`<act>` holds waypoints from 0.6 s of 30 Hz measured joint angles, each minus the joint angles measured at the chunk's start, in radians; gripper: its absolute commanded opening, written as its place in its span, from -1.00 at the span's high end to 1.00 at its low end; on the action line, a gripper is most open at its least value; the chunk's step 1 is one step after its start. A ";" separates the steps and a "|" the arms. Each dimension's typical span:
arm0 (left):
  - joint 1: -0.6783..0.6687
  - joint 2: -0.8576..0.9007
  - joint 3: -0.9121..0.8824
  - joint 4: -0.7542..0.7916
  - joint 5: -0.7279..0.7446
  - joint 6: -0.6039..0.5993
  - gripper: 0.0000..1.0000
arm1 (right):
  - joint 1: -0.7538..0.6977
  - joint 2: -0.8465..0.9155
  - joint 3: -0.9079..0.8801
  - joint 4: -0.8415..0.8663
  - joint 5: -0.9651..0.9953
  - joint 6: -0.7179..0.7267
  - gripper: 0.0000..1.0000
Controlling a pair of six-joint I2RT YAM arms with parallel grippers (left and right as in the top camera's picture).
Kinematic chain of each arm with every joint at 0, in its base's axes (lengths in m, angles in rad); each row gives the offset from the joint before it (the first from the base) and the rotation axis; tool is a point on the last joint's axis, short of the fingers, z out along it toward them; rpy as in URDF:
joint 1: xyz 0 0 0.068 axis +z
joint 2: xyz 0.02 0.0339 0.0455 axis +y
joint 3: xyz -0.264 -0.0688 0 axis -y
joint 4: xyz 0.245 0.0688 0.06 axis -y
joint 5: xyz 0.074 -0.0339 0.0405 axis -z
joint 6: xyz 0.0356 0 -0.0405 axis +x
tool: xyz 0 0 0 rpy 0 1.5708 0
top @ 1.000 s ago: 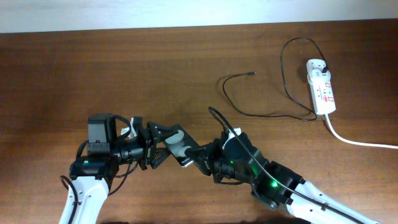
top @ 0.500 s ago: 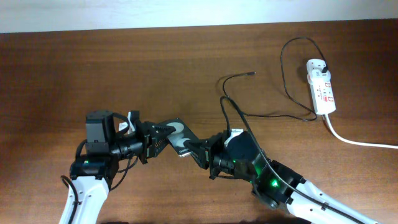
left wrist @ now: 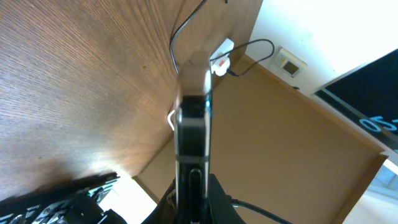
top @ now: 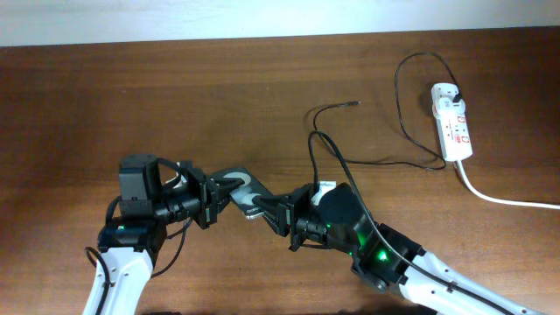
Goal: Plug charger to phone and switch on socket
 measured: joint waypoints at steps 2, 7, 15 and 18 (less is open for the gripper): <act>0.003 0.005 -0.002 -0.001 -0.012 0.000 1.00 | 0.000 0.017 0.000 0.013 -0.002 0.004 0.90; 0.000 0.006 -0.002 -0.003 -0.032 0.058 1.00 | 0.003 0.034 0.000 -0.008 0.020 -0.201 0.10; -0.006 0.007 -0.004 -0.047 -0.070 0.320 1.00 | 0.005 0.044 0.011 -0.449 0.373 -0.747 -0.70; -0.006 0.007 -0.004 -0.136 -0.068 0.439 1.00 | -0.018 0.004 0.002 -0.673 0.501 -0.861 -0.83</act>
